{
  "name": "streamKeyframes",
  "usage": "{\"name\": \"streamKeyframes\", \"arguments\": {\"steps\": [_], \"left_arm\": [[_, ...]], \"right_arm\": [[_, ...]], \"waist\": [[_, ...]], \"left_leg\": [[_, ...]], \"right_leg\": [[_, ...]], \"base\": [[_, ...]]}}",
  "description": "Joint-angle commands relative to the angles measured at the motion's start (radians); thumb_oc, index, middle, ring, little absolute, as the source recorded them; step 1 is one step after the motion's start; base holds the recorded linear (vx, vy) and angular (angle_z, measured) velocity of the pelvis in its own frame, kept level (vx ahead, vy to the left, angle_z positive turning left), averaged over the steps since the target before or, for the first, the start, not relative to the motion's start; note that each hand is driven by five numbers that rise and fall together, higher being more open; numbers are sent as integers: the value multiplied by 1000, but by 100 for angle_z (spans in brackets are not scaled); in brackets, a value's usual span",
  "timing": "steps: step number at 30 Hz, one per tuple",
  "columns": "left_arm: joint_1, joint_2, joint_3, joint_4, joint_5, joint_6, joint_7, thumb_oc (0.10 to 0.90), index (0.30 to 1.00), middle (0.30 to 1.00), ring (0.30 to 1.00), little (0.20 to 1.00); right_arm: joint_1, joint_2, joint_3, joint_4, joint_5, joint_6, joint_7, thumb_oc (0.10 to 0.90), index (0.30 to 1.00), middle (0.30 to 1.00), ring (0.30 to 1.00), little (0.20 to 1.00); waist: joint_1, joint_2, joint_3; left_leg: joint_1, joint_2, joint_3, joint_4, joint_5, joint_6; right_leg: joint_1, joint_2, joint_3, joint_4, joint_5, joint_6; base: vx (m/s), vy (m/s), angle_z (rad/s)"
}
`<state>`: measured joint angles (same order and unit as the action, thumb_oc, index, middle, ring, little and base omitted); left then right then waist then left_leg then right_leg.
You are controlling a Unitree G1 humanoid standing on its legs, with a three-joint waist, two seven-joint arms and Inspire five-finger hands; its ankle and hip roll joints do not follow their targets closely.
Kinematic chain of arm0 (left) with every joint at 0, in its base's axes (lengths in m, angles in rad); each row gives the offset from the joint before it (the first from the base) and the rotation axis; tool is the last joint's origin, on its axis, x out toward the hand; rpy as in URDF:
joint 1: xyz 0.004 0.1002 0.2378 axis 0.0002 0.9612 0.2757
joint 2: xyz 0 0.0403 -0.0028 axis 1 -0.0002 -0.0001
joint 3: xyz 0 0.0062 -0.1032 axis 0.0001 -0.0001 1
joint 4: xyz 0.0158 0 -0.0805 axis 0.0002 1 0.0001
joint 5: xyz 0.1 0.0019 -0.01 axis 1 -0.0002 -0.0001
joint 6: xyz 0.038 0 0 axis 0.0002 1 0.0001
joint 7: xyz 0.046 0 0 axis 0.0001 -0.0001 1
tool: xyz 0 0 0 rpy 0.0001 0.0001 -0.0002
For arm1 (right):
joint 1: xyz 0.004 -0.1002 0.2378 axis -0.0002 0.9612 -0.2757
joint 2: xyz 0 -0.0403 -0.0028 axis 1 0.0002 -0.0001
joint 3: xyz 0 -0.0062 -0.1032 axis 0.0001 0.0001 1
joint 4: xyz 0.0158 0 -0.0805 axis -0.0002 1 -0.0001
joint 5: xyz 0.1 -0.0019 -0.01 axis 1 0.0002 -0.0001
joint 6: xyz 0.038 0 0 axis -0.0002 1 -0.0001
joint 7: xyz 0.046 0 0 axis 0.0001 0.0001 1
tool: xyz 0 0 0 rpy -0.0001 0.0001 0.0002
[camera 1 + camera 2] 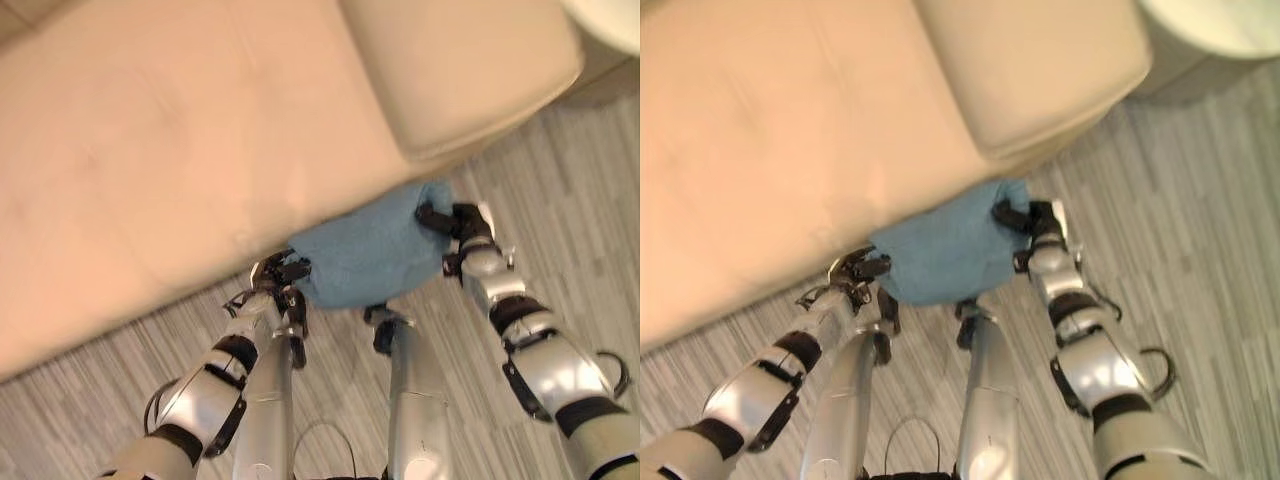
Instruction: Pick up all the scattered cushions and arrange them neatly on the sofa.
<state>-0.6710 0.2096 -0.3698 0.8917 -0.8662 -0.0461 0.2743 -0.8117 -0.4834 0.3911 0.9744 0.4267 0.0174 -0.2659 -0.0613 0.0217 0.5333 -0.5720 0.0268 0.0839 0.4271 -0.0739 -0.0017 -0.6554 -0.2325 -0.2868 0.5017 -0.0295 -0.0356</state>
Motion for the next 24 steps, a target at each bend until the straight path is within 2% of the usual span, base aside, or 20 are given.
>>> {"name": "streamKeyframes", "arguments": {"steps": [1,2,3,5,8,9,11,12,13,15,17,19,20,21,22,24], "left_arm": [[18,-43,34,-312,-30,-160,-36,400,300,300,300,300],[24,-43,32,-316,-29,-159,-35,400,300,300,300,300],[68,-22,45,-370,-24,-161,-32,400,300,300,300,300],[164,17,59,-488,4,-153,-36,400,300,300,300,300],[258,53,88,-570,41,-135,-52,400,300,300,300,300],[294,62,96,-588,55,-127,-57,400,300,300,300,300],[356,68,115,-611,85,-115,-60,400,300,300,300,300],[356,68,115,-611,85,-115,-59,400,300,300,300,300],[420,54,130,-633,108,-96,-73,400,300,300,300,300],[463,51,135,-643,122,-86,-79,400,300,300,300,300],[507,46,135,-656,154,-69,-89,400,300,300,300,300],[525,50,134,-654,188,-60,-98,400,300,300,300,300],[517,69,130,-649,213,-52,-106,400,300,300,300,300],[517,70,130,-648,213,-52,-106,400,300,300,300,300],[509,73,126,-646,215,-52,-112,400,300,300,300,300],[490,78,119,-642,229,-57,-116,400,300,300,300,300]], "right_arm": [[125,-14,-35,-278,-62,-94,23,400,300,300,300,300],[131,-13,-37,-283,-63,-92,22,400,300,300,300,300],[183,-14,-53,-354,-75,-97,26,400,300,300,300,300],[309,-15,-123,-536,-115,-112,31,400,300,300,300,300],[417,-19,-195,-662,-143,-110,50,400,300,300,300,300],[447,-13,-210,-689,-155,-107,55,400,300,300,300,300],[504,11,-249,-723,-162,-100,61,400,300,300,300,300],[505,11,-249,-723,-163,-100,61,400,300,300,300,300],[551,28,-286,-764,-172,-97,81,400,300,300,300,300],[580,34,-301,-776,-174,-91,90,400,300,300,300,300],[612,52,-329,-808,-180,-94,101,400,300,300,300,300],[632,82,-347,-817,-187,-94,101,400,300,300,300,300],[650,112,-357,-820,-179,-104,98,400,300,300,300,300],[650,113,-357,-820,-179,-105,97,400,300,300,300,300],[663,124,-365,-827,-185,-107,94,400,300,300,300,300],[671,142,-365,-826,-176,-113,90,400,300,300,300,300]], "waist": [[51,36,-164],[50,37,-161],[56,34,-183],[66,20,-229],[65,-5,-281],[72,-15,-298],[83,-37,-325],[83,-37,-325],[85,-38,-363],[83,-44,-385],[83,-57,-405],[79,-68,-406],[67,-69,-399],[68,-71,-399],[50,-67,-393],[30,-59,-386]], "left_leg": [[193,6,-98,-222,28,-41],[203,7,-100,-227,31,-41],[243,10,-104,-256,37,-46],[299,11,-93,-241,40,-66],[326,100,55,-256,85,-84],[338,118,75,-281,104,-92],[349,138,71,-310,125,-103],[349,138,71,-310,126,-103],[403,122,59,-364,103,-91],[420,102,47,-378,95,-82],[456,55,45,-391,69,-55],[503,9,51,-403,38,-22],[528,-10,36,-410,19,-4],[529,-12,37,-410,18,-2],[529,-18,28,-409,33,9],[546,-21,13,-408,24,15]], "right_leg": [[305,52,-18,-109,-183,81],[315,54,-21,-115,-181,81],[363,56,-36,-148,-173,86],[503,49,-94,-239,-171,86],[610,37,-182,-307,-172,96],[638,36,-194,-319,-166,101],[689,22,-218,-330,-156,114],[690,22,-218,-331,-156,114],[715,5,-237,-320,-138,137],[726,-16,-238,-308,-120,151],[750,-68,-242,-273,-50,190],[758,-141,-241,-200,39,229],[746,-167,-208,-121,69,225],[744,-170,-206,-117,68,226],[720,-156,-169,-84,95,205],[676,-122,-85,-29,78,196]], "base": [[193,-21,20],[201,-25,20],[144,-15,19],[248,-37,24],[160,77,68],[184,157,72],[157,152,77],[169,337,84],[116,265,58],[181,325,28],[232,466,38],[195,510,58],[118,376,49],[48,297,59],[0,174,50],[52,202,52]]}}
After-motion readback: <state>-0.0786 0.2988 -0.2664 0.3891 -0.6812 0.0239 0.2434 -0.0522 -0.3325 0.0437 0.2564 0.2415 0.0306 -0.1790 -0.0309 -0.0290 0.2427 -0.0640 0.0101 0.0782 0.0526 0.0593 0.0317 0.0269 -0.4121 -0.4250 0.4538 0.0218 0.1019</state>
